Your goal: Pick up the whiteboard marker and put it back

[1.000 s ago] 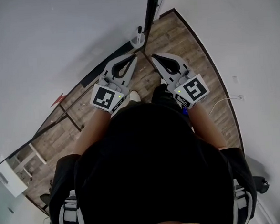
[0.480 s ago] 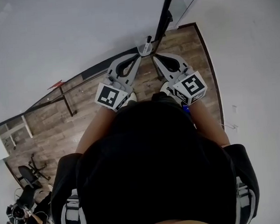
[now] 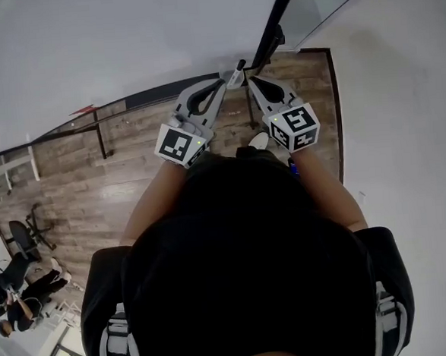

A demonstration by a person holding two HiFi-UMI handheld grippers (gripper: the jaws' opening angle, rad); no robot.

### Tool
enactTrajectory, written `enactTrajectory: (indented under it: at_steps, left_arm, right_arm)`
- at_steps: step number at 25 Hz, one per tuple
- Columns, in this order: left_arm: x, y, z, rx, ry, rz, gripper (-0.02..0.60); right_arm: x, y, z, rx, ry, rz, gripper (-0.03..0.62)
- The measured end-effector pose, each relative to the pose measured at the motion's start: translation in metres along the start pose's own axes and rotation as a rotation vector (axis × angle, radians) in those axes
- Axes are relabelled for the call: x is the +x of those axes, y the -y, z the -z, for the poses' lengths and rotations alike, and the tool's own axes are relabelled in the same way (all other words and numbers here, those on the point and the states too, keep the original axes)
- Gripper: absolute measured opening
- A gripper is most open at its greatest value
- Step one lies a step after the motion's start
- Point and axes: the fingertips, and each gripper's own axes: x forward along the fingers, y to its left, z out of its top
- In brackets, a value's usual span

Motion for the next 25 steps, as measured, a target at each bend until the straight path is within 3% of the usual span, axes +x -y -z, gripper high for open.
enactTrajectory:
  at_steps: [8,12,17,25]
  left_arm:
    - [0.011,-0.002,0.016,-0.005,0.008,-0.082,0.003]
    - [0.013,-0.003,0.016,-0.016,0.015,-0.121,0.003]
    - [0.011,-0.006,0.019,-0.026,0.018,-0.161,0.003]
    - [0.007,-0.022,0.027,-0.037,0.027,-0.204,0.003]
  right_arm:
    - [0.030,0.022,0.030,0.060,-0.075,-0.054,-0.002]
    - [0.040,0.031,0.039,0.146,-0.108,-0.061,0.000]
    - [0.052,0.035,0.048,0.176,-0.144,-0.068,0.032]
    - [0.074,0.046,0.066,0.195,-0.196,-0.009,0.078]
